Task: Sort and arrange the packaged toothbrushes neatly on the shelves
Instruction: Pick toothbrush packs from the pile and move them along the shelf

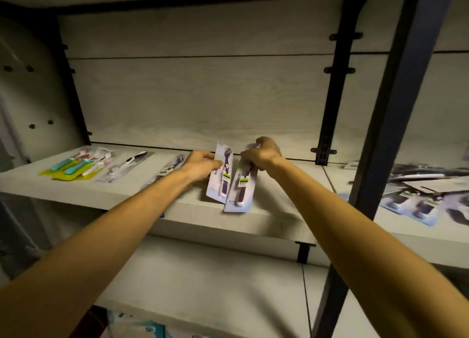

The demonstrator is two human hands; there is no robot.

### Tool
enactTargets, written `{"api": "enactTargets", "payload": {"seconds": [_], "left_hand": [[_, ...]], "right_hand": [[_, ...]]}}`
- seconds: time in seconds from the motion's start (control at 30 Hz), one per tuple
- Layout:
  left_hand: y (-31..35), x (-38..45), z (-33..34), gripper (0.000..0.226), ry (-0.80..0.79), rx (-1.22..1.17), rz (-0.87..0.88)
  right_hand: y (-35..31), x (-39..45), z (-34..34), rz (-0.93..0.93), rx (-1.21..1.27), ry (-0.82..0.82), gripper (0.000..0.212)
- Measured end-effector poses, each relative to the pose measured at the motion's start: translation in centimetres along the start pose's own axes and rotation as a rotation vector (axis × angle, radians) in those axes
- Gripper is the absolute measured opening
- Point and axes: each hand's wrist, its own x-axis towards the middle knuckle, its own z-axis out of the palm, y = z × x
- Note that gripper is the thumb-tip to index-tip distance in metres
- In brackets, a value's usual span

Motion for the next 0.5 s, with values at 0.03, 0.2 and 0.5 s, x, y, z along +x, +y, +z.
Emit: {"api": "enactTargets", "payload": {"seconds": [0.03, 0.2, 0.5], "left_hand": [[-0.4, 0.5, 0.1, 0.01, -0.016, 0.022, 0.021], [-2.1, 1.2, 0.3, 0.038, -0.047, 0.528, 0.244], [-2.3, 0.1, 0.5, 0.028, -0.074, 0.831, 0.477]], "right_hand": [[0.4, 0.5, 0.1, 0.008, -0.007, -0.009, 0.073], [1.8, 1.1, 0.3, 0.042, 0.017, -0.028, 0.073], [2.1, -2.8, 0.3, -0.13, -0.553, -0.056, 0.047]]}}
